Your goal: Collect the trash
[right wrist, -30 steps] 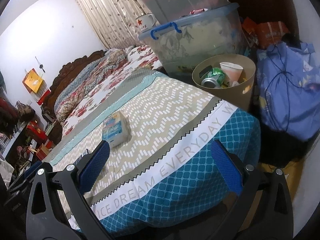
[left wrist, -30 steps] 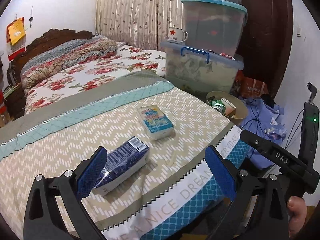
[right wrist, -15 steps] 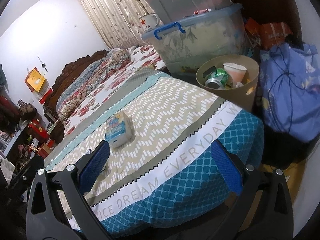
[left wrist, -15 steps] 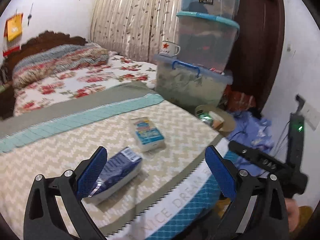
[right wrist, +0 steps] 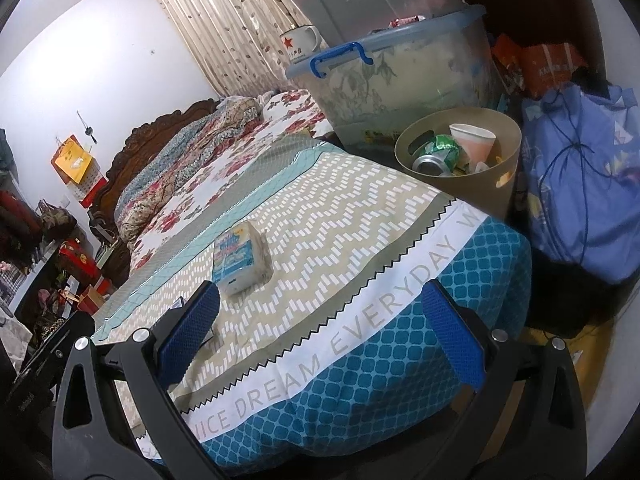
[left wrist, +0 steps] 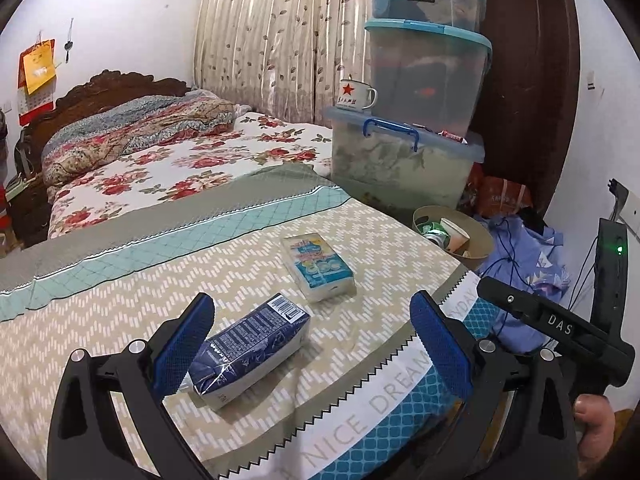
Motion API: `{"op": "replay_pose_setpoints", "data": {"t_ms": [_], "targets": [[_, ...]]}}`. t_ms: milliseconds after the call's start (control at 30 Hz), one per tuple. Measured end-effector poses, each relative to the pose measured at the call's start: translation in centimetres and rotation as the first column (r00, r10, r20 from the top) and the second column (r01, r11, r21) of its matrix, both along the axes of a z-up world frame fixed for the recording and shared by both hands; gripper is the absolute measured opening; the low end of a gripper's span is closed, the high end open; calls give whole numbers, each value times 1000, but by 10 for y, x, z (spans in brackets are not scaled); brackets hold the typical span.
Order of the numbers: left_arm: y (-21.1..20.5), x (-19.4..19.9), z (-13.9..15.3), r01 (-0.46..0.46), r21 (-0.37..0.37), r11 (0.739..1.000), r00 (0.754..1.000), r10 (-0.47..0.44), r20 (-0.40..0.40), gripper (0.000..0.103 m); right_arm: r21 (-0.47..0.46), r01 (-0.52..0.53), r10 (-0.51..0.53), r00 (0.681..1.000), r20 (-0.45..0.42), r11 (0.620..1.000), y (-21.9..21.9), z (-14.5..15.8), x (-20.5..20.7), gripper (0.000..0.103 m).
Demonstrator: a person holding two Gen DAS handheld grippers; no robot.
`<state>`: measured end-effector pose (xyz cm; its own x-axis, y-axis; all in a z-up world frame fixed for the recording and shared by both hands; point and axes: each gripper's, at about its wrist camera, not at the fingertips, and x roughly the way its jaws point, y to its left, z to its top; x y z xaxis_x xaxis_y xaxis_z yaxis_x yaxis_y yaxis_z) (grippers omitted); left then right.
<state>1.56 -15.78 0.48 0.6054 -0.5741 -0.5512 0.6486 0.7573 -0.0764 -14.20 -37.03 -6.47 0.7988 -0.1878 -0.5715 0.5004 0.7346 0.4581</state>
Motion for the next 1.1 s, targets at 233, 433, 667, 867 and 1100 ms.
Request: {"op": "replay_pose_setpoints", "data": {"t_ms": [233,433,667,867,1100], "targets": [[-2,3,-5,9,6,1000,1000,-8,-30,94,-1,-9,9,1000,-2,1000,2,-1,1,100],[17,18,-4,-33,-7,999,999,33,-27,94,-1,-32,32,999,-15,999,7,-3,6,100],[64,58,8,-75,40,996,997,75,-13,94,-10,-78,77,997,-30,997,15,-5,17,100],[62,75,-1,45,34,998,995,-42,-95,94,24,-166,167,984,-64,986,23,-15,42,100],[10,68,-60,160,225,961,984,-137,-117,94,-70,-265,252,955,-154,962,29,-18,108,100]]}}
